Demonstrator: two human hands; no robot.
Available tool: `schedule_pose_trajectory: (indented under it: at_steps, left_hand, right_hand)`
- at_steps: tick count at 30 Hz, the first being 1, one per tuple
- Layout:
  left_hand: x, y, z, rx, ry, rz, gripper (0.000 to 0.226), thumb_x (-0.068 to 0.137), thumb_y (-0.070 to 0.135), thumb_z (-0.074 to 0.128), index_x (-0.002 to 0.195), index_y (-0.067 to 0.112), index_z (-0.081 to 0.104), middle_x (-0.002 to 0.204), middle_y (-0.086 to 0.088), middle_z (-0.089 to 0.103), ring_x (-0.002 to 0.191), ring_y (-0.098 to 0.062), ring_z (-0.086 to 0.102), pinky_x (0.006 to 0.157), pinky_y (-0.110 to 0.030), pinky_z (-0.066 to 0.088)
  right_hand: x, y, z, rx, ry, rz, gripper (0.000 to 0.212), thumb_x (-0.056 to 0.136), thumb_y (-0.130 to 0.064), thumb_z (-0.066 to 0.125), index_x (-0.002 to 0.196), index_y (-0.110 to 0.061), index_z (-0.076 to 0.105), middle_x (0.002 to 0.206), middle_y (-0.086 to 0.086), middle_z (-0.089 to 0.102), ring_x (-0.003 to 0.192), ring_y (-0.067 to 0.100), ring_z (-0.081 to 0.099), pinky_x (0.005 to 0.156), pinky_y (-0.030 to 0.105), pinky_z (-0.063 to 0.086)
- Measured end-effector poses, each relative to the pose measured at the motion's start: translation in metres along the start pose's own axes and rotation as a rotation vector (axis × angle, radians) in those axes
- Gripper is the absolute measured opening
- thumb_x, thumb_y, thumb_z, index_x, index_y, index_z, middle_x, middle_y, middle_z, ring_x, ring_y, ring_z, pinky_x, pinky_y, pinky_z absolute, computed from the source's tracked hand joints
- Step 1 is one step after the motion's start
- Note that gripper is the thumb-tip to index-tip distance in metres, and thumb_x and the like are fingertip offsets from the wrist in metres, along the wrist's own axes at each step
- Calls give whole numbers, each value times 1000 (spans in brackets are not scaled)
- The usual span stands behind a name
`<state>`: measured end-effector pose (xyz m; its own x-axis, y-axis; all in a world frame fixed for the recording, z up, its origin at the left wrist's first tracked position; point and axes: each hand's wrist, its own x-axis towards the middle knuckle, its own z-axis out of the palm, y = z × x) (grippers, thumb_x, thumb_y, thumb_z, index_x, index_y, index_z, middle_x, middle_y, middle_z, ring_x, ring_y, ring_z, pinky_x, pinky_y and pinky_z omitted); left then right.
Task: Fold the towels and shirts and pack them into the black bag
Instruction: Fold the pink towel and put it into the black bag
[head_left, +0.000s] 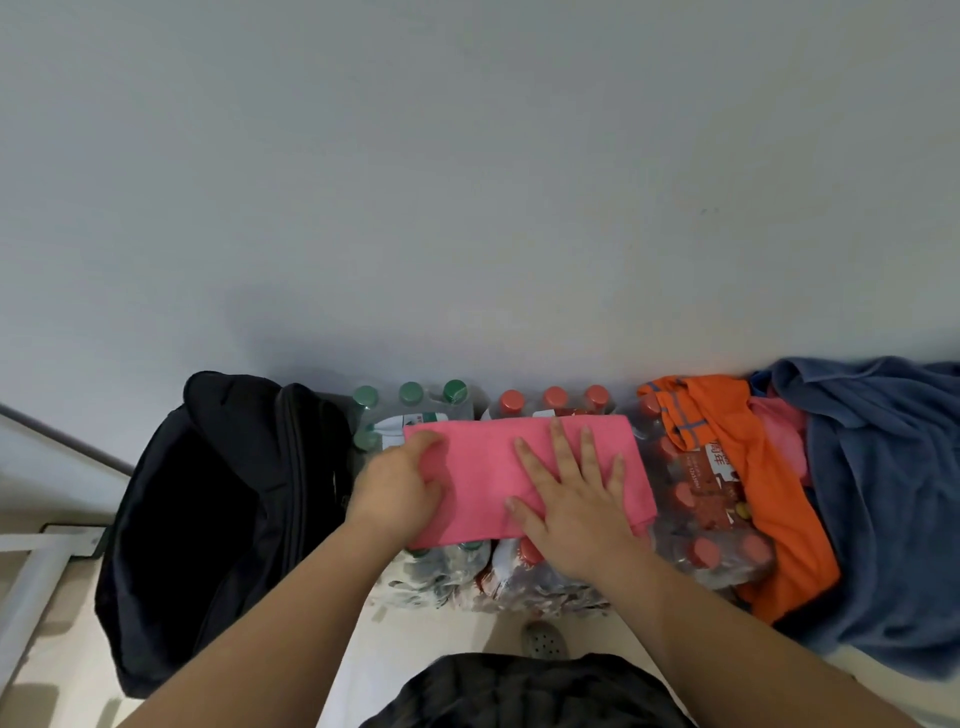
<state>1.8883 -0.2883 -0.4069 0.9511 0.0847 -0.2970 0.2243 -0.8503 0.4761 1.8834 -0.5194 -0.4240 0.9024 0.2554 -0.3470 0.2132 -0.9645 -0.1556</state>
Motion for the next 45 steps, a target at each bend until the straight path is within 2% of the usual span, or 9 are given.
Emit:
schedule_pose_trajectory:
  at_steps: [6, 16, 20, 23, 28, 33, 37, 40, 45]
  left_hand:
    - [-13, -4, -7, -399, 132, -19, 54, 83, 2, 61, 133, 23, 61, 110, -1, 62, 95, -22, 63, 88, -29, 49]
    - [-34, -1, -23, -445, 265, 120, 60, 88, 10, 70, 144, 19, 49, 124, 8, 49, 94, -17, 57, 88, -31, 51]
    - [-36, 28, -34, -513, 205, 181, 65, 88, 8, 68, 147, 23, 44, 123, 14, 44, 78, -8, 61, 72, -20, 51]
    - [-35, 62, -37, -468, 176, 306, 68, 84, 6, 67, 147, 20, 45, 130, 8, 44, 88, 0, 57, 79, -14, 47]
    - [-26, 120, -12, -340, 88, 407, 70, 83, 10, 67, 149, 19, 42, 131, 9, 39, 115, -4, 48, 100, -9, 37]
    - [-7, 152, 42, -168, -17, 339, 81, 82, 6, 61, 155, 7, 28, 147, -12, 36, 138, -24, 36, 105, -4, 16]
    - [-1, 164, 73, -82, -35, 259, 82, 84, 22, 66, 155, 10, 28, 159, -10, 27, 147, -22, 26, 109, -9, 10]
    - [-3, 168, 80, -116, 12, 228, 78, 83, 21, 63, 153, 13, 31, 159, -2, 31, 149, -18, 23, 116, -14, 12]
    - [-13, 165, 72, -181, 68, 191, 72, 77, 12, 50, 148, 15, 41, 150, 1, 44, 135, -17, 45, 115, -26, 32]
  right_hand:
    - [1, -13, 1, -22, 14, -19, 76, 87, -81, 5, 151, -49, -19, 160, -8, -34, 144, 31, -38, 114, 67, -17]
    - [16, -39, -1, 75, -30, -57, 76, 85, -80, -1, 154, -48, -10, 158, -17, -32, 143, 25, -39, 115, 63, -19]
    - [6, -11, -12, 248, 95, 1, 97, 74, -85, -16, 158, -41, 7, 165, -13, -16, 151, 16, -23, 123, 51, -8]
    - [-8, 20, -17, 381, 183, 66, 112, 71, -90, -13, 156, -31, 29, 168, -5, 4, 154, 16, -3, 125, 44, 5]
    - [-29, 57, -30, 793, 233, 20, 73, 92, -63, 30, 151, -23, 41, 159, -11, 26, 144, 1, 24, 120, 26, 21]
    - [-32, 87, -37, 1035, 130, -45, 52, 93, -54, 36, 141, -36, 47, 148, -16, 41, 128, -23, 31, 103, -2, 21]
    - [-26, 103, -30, 1244, -61, -52, 62, 89, -74, 40, 138, -39, 54, 141, -26, 50, 129, -16, 42, 111, 12, 31]
    - [-19, 109, -34, 1286, -149, -32, 27, 101, -50, 42, 111, -40, 65, 113, -28, 62, 107, -21, 55, 94, 5, 41]
    - [-10, 116, -33, 1326, -221, -45, 37, 105, -45, 42, 104, -26, 73, 106, -9, 75, 106, 4, 68, 96, 26, 52]
